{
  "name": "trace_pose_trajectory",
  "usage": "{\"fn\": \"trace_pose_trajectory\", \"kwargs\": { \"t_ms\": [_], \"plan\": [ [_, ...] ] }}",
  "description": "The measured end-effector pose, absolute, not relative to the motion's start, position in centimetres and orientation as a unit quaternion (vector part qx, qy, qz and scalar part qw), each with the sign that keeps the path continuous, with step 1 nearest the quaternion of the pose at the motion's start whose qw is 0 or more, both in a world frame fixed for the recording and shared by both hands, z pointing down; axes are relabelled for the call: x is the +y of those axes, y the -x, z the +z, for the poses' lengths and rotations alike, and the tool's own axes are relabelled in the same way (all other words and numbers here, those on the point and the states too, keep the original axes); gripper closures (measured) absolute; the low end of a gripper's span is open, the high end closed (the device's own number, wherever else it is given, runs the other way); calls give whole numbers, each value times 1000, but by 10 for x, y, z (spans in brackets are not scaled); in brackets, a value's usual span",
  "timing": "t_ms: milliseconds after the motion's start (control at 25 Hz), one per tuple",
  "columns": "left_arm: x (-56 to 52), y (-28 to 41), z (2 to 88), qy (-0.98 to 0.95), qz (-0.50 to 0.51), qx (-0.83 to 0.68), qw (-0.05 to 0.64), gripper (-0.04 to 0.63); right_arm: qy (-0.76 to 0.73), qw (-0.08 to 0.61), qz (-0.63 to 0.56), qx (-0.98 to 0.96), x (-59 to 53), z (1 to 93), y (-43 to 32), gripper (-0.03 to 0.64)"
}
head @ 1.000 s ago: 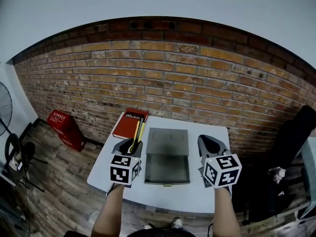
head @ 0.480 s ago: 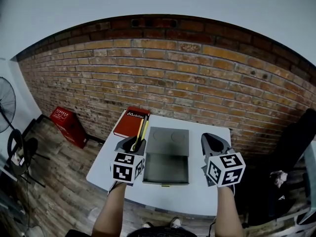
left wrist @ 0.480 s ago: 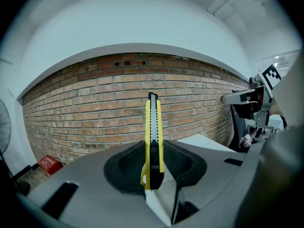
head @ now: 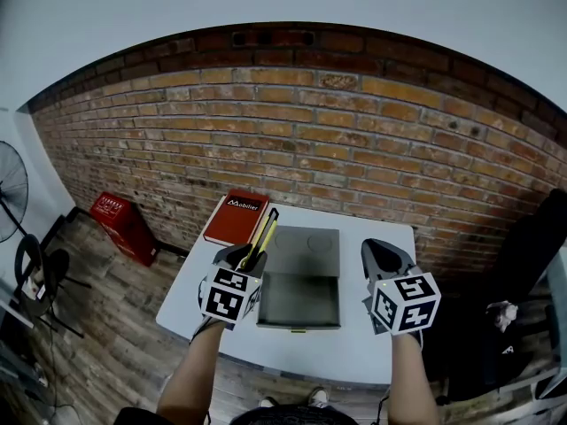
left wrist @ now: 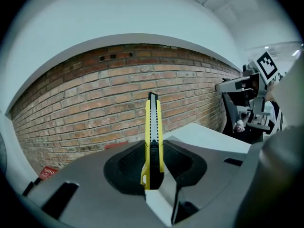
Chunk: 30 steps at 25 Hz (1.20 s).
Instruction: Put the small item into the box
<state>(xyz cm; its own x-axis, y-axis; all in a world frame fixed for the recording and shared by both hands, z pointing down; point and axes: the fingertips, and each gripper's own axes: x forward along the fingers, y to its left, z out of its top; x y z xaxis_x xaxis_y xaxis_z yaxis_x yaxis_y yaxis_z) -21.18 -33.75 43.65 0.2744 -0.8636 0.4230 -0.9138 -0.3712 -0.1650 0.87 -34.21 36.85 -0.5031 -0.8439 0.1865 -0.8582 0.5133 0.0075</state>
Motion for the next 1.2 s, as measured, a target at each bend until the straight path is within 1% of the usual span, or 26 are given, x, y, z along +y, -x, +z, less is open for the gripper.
{"fn": "trace_pose_trajectory", "kwargs": {
  "t_ms": [1200],
  "plan": [
    [-345, 134, 539, -840, 410, -352, 44, 465, -512, 98, 49, -852, -348, 382, -29, 597]
  ]
}}
